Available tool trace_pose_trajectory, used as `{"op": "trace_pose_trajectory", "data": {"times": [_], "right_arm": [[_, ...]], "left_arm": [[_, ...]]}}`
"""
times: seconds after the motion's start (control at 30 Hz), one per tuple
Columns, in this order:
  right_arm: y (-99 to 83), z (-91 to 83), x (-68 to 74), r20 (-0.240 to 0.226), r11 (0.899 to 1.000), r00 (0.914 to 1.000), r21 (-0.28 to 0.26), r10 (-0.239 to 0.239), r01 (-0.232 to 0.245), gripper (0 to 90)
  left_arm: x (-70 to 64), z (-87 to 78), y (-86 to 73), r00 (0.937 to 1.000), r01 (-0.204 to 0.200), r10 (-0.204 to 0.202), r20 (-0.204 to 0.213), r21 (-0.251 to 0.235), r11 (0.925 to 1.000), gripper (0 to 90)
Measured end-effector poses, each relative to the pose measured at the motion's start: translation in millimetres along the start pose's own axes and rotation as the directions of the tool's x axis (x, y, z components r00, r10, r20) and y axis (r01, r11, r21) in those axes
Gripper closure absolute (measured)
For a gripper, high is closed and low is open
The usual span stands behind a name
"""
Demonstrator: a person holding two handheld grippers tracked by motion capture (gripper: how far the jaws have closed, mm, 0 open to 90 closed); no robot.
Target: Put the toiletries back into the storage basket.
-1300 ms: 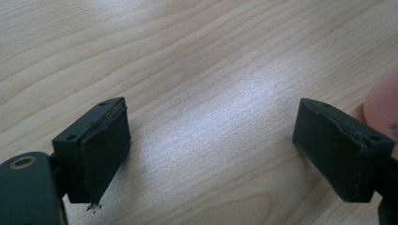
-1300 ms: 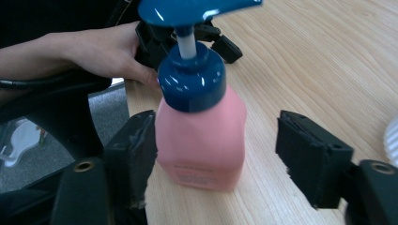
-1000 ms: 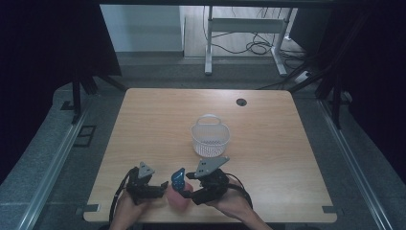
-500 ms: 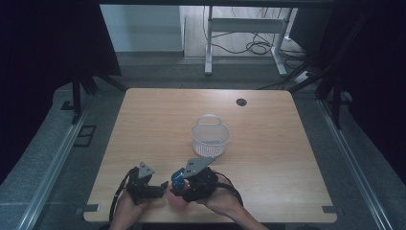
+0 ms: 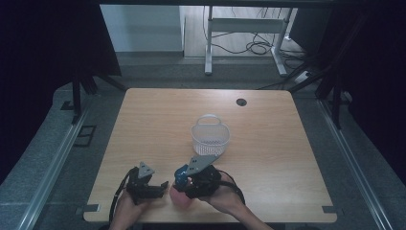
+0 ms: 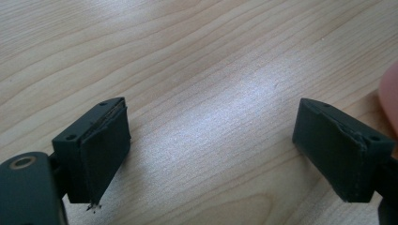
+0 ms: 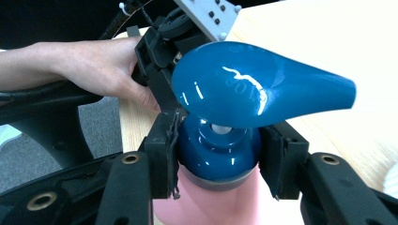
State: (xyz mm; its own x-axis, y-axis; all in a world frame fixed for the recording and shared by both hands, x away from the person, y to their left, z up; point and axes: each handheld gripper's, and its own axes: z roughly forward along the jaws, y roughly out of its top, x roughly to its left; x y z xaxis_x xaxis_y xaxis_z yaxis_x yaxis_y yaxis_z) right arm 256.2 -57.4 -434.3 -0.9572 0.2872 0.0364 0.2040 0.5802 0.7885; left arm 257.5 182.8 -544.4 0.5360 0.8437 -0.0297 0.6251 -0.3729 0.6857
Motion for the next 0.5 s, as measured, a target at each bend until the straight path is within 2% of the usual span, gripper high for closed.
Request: {"op": "trace_pose_trajectory", "data": {"times": [0.5], "right_arm": [[13.0, -22.9, -13.0, 0.021, 1.000, 0.9998, 0.008, -0.007, 0.007, 52.5]], "left_arm": [[0.1, -0.1, 0.0, 1.0000, -0.001, 0.001, 0.000, 0.001, 1.0000, 11.3]]}}
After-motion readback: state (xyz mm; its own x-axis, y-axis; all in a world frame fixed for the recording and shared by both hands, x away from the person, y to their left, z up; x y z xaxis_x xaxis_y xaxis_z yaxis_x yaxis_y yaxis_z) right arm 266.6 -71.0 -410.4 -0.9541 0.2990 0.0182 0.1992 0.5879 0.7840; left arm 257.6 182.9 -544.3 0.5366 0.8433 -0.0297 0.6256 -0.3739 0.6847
